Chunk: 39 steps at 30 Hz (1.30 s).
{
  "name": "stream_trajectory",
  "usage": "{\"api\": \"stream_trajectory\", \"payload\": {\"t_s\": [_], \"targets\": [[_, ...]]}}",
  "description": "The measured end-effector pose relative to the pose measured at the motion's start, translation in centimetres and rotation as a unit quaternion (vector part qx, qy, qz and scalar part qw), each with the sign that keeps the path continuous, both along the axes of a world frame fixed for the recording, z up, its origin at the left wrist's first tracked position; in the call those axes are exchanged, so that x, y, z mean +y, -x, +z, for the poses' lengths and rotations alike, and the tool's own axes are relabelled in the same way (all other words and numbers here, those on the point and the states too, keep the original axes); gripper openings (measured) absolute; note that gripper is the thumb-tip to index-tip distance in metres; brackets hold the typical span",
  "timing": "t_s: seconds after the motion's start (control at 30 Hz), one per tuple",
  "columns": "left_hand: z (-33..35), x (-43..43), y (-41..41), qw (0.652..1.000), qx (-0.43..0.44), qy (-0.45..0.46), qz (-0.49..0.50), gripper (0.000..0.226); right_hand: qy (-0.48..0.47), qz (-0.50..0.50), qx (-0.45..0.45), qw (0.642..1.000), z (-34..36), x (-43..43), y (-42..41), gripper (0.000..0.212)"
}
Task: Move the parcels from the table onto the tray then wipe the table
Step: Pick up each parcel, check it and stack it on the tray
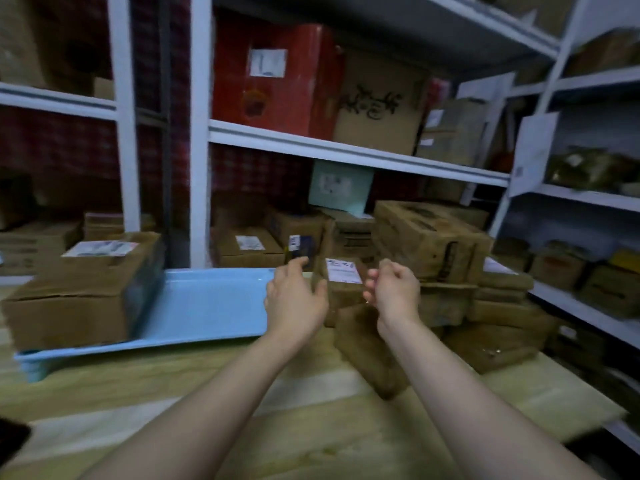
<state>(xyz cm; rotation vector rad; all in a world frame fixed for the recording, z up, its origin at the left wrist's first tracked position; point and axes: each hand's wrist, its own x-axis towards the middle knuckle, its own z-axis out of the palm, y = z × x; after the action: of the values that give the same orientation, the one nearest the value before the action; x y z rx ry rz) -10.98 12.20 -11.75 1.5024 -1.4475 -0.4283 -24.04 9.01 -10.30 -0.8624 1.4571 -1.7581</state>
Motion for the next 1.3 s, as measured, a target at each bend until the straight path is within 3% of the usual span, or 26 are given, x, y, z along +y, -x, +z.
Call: {"api": "stream_trajectory", "payload": {"t_s": [0.13, 0.23, 0.37, 0.43, 0.53, 0.6, 0.77, 0.87, 1.03, 1.17, 1.3], "targets": [[1.3, -1.0, 6.2, 0.997, 0.008, -0.002, -0.082, 0.053, 0.006, -0.175, 0.009, 0.985, 0.1, 0.3, 7.1, 0.025], [2.3, -1.7, 9.6, 0.99, 0.016, -0.021, -0.139, 0.056, 0.005, -0.214, 0.023, 0.977, 1.1, 1.0, 11.0, 0.036], [3.8, -3.0, 11.8, 0.965, 0.104, -0.103, -0.217, 0.064, 0.001, -0.18, 0.084, 0.98, 2.0, 0.4, 14.1, 0.051], [4.4, -3.3, 12.5, 0.951, 0.132, -0.126, -0.248, 0.065, 0.01, -0.127, 0.085, 0.988, 2.0, 0.2, 14.3, 0.054], [4.8, -3.3, 13.1, 0.94, 0.162, -0.129, -0.27, 0.062, 0.016, -0.084, 0.073, 0.994, 1.2, -0.5, 14.3, 0.077], [4.6, -3.3, 13.0, 0.936, 0.193, -0.119, -0.268, 0.059, 0.034, -0.078, 0.066, 0.994, 0.9, -0.8, 14.1, 0.079], [4.0, -3.1, 10.4, 0.929, 0.275, -0.082, -0.232, 0.046, 0.066, -0.04, 0.054, 0.995, 2.1, 0.8, 11.2, 0.029], [3.8, -3.0, 8.1, 0.932, 0.302, -0.045, -0.197, 0.043, 0.096, -0.013, 0.029, 0.995, 2.3, 1.5, 8.9, 0.015], [3.3, -2.0, 3.3, 0.938, 0.335, -0.01, -0.087, 0.05, 0.063, 0.058, -0.043, 0.995, 1.5, 1.1, 5.3, 0.032], [2.9, -1.1, -0.4, 0.94, 0.337, -0.011, -0.055, 0.046, 0.023, 0.143, -0.083, 0.986, 0.4, 0.7, 2.3, 0.055], [2.1, -0.9, -3.8, 0.947, 0.315, -0.045, -0.034, 0.055, -0.026, 0.216, -0.094, 0.971, -0.5, 1.0, 0.2, 0.047]]}}
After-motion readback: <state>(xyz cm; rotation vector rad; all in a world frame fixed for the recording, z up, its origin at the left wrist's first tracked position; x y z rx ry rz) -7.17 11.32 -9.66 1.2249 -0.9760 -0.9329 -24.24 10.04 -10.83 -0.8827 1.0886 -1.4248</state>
